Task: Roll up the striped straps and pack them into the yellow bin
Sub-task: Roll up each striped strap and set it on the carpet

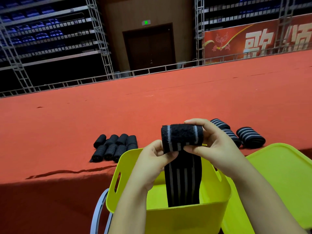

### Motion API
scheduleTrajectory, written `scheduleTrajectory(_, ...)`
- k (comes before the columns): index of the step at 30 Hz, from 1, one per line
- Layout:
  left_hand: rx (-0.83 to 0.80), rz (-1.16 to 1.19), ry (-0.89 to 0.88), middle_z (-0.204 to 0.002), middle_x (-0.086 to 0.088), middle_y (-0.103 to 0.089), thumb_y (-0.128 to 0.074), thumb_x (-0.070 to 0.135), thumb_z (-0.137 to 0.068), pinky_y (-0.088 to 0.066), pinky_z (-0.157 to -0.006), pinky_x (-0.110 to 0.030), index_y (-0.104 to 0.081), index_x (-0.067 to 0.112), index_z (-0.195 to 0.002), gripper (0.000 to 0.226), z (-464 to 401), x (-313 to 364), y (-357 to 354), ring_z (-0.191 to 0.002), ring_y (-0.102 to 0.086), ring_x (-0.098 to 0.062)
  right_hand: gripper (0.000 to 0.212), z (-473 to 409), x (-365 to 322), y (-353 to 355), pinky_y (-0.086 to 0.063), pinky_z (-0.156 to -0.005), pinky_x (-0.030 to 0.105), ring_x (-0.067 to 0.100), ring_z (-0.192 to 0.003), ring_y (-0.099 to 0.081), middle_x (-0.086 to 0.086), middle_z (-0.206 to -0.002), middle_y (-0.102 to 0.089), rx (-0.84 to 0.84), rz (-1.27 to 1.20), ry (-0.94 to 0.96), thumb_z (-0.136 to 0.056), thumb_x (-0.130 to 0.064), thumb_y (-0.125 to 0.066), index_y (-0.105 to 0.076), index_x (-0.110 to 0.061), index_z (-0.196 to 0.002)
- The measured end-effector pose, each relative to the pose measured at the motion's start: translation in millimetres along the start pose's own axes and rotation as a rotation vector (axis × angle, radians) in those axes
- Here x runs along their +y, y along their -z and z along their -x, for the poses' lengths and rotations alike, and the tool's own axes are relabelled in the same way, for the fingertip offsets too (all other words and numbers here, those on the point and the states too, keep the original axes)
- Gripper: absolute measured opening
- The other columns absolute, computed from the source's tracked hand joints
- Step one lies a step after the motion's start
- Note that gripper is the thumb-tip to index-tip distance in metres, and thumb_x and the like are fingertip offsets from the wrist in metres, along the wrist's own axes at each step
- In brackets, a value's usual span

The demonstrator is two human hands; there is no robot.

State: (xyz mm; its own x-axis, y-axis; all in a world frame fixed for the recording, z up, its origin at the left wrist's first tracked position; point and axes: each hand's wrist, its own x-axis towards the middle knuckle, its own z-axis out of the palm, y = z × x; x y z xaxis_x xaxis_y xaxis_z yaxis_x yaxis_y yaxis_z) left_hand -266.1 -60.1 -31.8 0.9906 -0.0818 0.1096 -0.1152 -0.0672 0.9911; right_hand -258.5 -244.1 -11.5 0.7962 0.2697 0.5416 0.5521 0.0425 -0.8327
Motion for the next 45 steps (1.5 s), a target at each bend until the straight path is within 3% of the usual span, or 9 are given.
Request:
scheduleTrajectory(6, -0.085, 0.067, 0.005, -0.107, -0.016, -0.072, -0.072, 0.020, -0.072, -0.051, -0.088, -0.052, -0.061, 0.006, -0.116, 0.048, 2, 4, 3, -0.098, -0.067, -0.024, 0.058, 0, 0, 1, -0.051, -0.087, 0.021, 0.009, -0.103, -0.064, -0.008, -0.108, -0.068, 0.016, 0.028, 0.031, -0.074, 0.012, -0.072, -0.062, -0.033, -0.109)
scheduleTrajectory(10, -0.167, 0.110, -0.001, -0.096, -0.003, -0.072, -0.075, 0.053, -0.068, -0.052, -0.053, -0.024, -0.059, 0.015, -0.113, 0.062, 7, 11, 2, -0.074, -0.070, -0.014, 0.058, 0, 2, -1, -0.051, -0.082, 0.021, 0.009, -0.102, -0.063, -0.007, -0.106, -0.068, -0.008, -0.004, 0.024, -0.074, 0.016, -0.069, -0.063, -0.035, -0.100)
scheduleTrajectory(14, -0.198, 0.137, -0.013, -0.094, 0.002, -0.073, -0.069, 0.083, -0.044, -0.049, -0.048, -0.019, -0.059, 0.022, -0.116, 0.095, 9, 13, -3, -0.065, -0.069, -0.013, 0.050, 1, 1, 0, -0.049, -0.095, 0.028, 0.012, -0.113, -0.060, -0.006, -0.114, -0.065, -0.065, -0.075, 0.006, -0.068, 0.010, -0.066, -0.064, -0.033, -0.093)
scheduleTrajectory(17, -0.189, 0.166, -0.014, -0.097, 0.000, -0.071, -0.070, 0.076, -0.057, -0.049, -0.048, -0.020, -0.058, 0.021, -0.119, 0.085, 7, 12, -5, -0.066, -0.068, -0.012, 0.057, 1, 3, 1, -0.047, -0.100, 0.035, 0.011, -0.116, -0.058, -0.009, -0.117, -0.064, -0.086, -0.113, -0.054, -0.069, 0.019, -0.063, -0.063, -0.034, -0.090)
scheduleTrajectory(21, -0.149, 0.169, -0.030, -0.095, -0.001, -0.070, -0.065, 0.052, -0.075, -0.050, -0.055, -0.023, -0.057, 0.017, -0.120, 0.058, 8, 13, -5, -0.073, -0.067, -0.014, 0.042, 2, 4, 5, -0.037, -0.108, 0.034, 0.001, -0.130, -0.044, -0.025, -0.124, -0.057, -0.122, -0.064, -0.148, -0.068, -0.014, -0.074, -0.061, -0.037, -0.100)
scheduleTrajectory(27, -0.134, 0.202, -0.084, -0.110, -0.006, -0.071, -0.073, 0.030, -0.070, -0.054, -0.085, -0.041, -0.061, 0.037, -0.121, 0.053, 7, 14, 1, -0.101, -0.068, -0.020, 0.088, 1, 6, 12, -0.056, -0.076, 0.034, 0.015, -0.101, -0.066, -0.001, -0.111, -0.068, -0.097, -0.259, -0.387, -0.047, -0.067, -0.081, -0.056, -0.030, -0.123)
scheduleTrajectory(31, -0.174, 0.222, -0.086, -0.120, -0.006, -0.069, -0.072, 0.023, -0.071, -0.044, -0.103, -0.049, -0.050, 0.042, -0.134, 0.070, 9, 14, 5, -0.116, -0.062, -0.025, 0.067, 3, 2, 9, -0.056, -0.081, 0.037, 0.016, -0.104, -0.066, 0.005, -0.118, -0.067, -0.059, -0.265, -0.383, -0.067, -0.042, -0.082, -0.053, -0.029, -0.125)
scheduleTrajectory(38, -0.192, 0.193, -0.009, -0.131, 0.001, -0.062, -0.087, 0.052, -0.057, -0.056, -0.086, -0.040, -0.034, 0.027, -0.146, 0.106, 10, 12, 4, -0.119, -0.061, -0.020, 0.073, 5, 3, 6, -0.053, -0.090, 0.036, 0.021, -0.105, -0.068, -0.001, -0.128, -0.060, -0.005, -0.201, -0.233, -0.064, -0.016, -0.079, -0.051, -0.032, -0.129)
scheduleTrajectory(45, -0.088, 0.177, -0.150, -0.120, -0.010, -0.067, -0.081, 0.029, -0.062, -0.055, -0.086, -0.038, -0.058, 0.019, -0.124, 0.066, 7, 7, 4, -0.112, -0.064, -0.026, 0.075, 8, 7, 6, -0.052, -0.093, 0.036, 0.017, -0.110, -0.065, -0.005, -0.131, -0.057, -0.047, -0.171, -0.222, -0.068, -0.019, -0.078, -0.045, -0.037, -0.134)
